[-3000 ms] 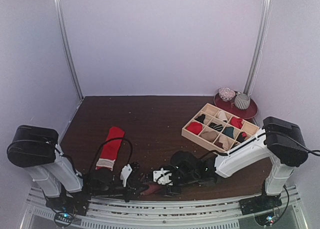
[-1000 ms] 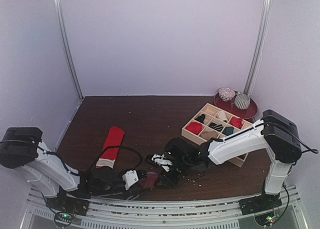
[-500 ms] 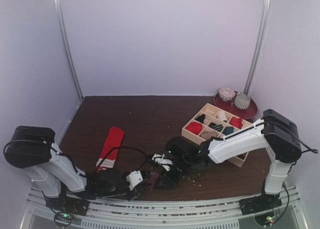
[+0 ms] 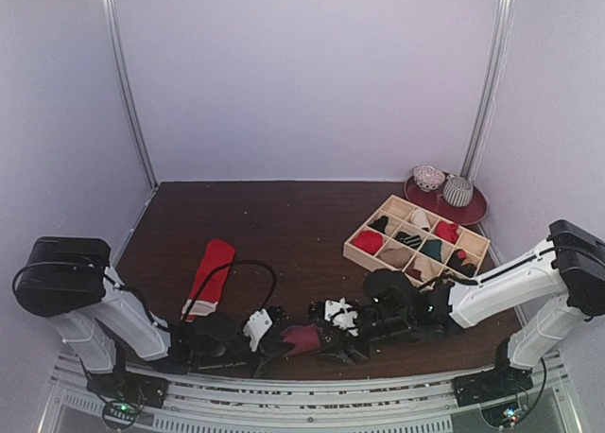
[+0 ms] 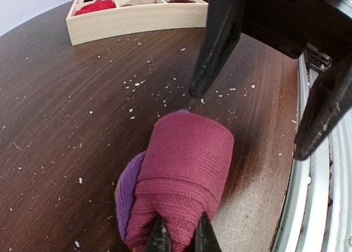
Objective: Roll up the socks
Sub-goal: Roll a pair of socks at the center of the board.
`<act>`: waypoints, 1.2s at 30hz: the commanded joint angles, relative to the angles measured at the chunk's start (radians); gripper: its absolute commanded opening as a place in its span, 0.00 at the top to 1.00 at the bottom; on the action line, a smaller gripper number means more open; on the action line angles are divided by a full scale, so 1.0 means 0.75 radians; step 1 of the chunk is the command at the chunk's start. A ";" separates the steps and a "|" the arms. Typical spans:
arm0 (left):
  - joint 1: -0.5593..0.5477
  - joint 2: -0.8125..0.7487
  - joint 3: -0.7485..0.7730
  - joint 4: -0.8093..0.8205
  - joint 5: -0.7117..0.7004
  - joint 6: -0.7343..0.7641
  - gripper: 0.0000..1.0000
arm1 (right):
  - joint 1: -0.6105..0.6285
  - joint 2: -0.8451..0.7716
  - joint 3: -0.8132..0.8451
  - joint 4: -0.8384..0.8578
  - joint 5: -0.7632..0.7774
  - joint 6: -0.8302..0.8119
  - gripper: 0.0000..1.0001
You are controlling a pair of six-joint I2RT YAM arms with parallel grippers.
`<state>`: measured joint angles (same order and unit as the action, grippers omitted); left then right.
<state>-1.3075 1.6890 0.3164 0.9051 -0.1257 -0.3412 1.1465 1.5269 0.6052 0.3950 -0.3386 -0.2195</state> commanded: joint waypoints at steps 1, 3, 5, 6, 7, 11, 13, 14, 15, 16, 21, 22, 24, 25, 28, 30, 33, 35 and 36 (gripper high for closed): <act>0.006 0.087 -0.042 -0.341 0.120 -0.078 1.00 | 0.042 0.061 0.049 0.075 0.073 -0.211 0.31; 0.010 0.094 -0.036 -0.341 0.127 -0.070 1.00 | 0.047 0.105 0.083 0.054 0.079 -0.230 0.31; 0.014 0.096 -0.033 -0.347 0.131 -0.065 1.00 | 0.047 0.140 0.112 0.025 0.066 -0.226 0.32; 0.016 0.096 -0.034 -0.346 0.130 -0.065 1.00 | 0.047 0.155 0.121 0.012 0.055 -0.217 0.32; 0.017 0.097 -0.036 -0.342 0.133 -0.065 1.00 | 0.046 0.166 0.124 0.009 0.042 -0.205 0.33; 0.019 0.094 -0.052 -0.308 0.134 -0.062 1.00 | 0.049 0.235 0.127 -0.002 0.076 -0.145 0.37; 0.019 0.093 -0.056 -0.299 0.137 -0.049 1.00 | 0.048 0.287 0.152 -0.040 0.106 -0.106 0.43; 0.019 0.089 -0.054 -0.298 0.134 -0.040 1.00 | 0.047 0.305 0.171 -0.082 0.113 -0.086 0.48; 0.019 0.082 -0.051 -0.299 0.128 -0.027 1.00 | 0.047 0.321 0.194 -0.123 0.109 -0.068 0.51; 0.019 0.072 -0.048 -0.300 0.116 -0.015 0.93 | 0.047 0.334 0.210 -0.151 0.104 -0.045 0.54; 0.019 -0.038 -0.012 -0.339 0.020 0.109 0.64 | 0.047 0.349 0.241 -0.270 0.107 0.078 0.61; 0.019 -0.068 -0.003 -0.352 -0.010 0.149 0.60 | 0.046 0.342 0.239 -0.290 0.115 0.111 0.62; 0.019 -0.136 0.010 -0.370 -0.059 0.213 0.52 | 0.046 0.336 0.252 -0.351 0.113 0.172 0.62; 0.019 -0.171 0.013 -0.374 -0.083 0.247 0.51 | 0.046 0.333 0.258 -0.379 0.102 0.204 0.62; 0.019 -0.261 0.002 -0.341 -0.130 0.353 0.41 | 0.045 0.341 0.283 -0.463 0.086 0.291 0.63; 0.019 -0.315 -0.020 -0.296 -0.129 0.420 0.40 | 0.045 0.361 0.301 -0.525 0.067 0.338 0.63; 0.019 -0.347 -0.043 -0.233 -0.095 0.507 0.35 | 0.045 0.387 0.316 -0.556 0.062 0.382 0.63; 0.019 -0.350 -0.053 -0.190 -0.064 0.528 0.33 | 0.045 0.407 0.319 -0.561 0.081 0.393 0.63; 0.019 -0.346 -0.053 -0.178 -0.055 0.532 0.33 | 0.045 0.421 0.320 -0.560 0.091 0.397 0.63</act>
<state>-1.2896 1.4391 0.2955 0.6888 -0.2089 -0.0605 1.1801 1.7584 0.8700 0.1730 -0.2920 -0.0063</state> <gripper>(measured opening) 0.669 0.367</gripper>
